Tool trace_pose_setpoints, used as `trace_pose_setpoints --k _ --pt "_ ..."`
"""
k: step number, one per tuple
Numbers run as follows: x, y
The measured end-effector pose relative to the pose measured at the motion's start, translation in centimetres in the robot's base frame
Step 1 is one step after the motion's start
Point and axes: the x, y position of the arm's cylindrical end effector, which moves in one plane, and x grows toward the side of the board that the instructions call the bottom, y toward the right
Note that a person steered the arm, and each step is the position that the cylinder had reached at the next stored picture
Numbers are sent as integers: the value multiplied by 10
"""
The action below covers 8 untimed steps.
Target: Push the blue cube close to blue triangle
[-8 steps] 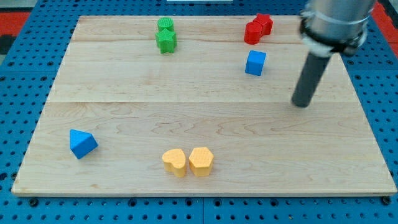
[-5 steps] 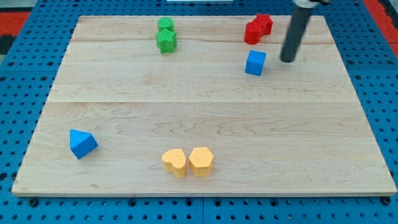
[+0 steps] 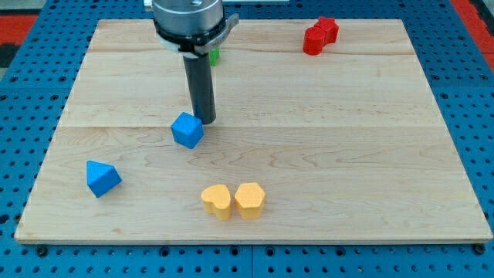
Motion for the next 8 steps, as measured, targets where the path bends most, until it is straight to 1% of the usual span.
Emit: trace_pose_setpoints --k 1,2,3,4,5,6,7,8 --pt "34 2" --pt "37 -55" --pt "30 -99" --pt "5 -69" --pt "-11 -85" --pt "7 -125" --pt "39 -127" --pt "39 -91"
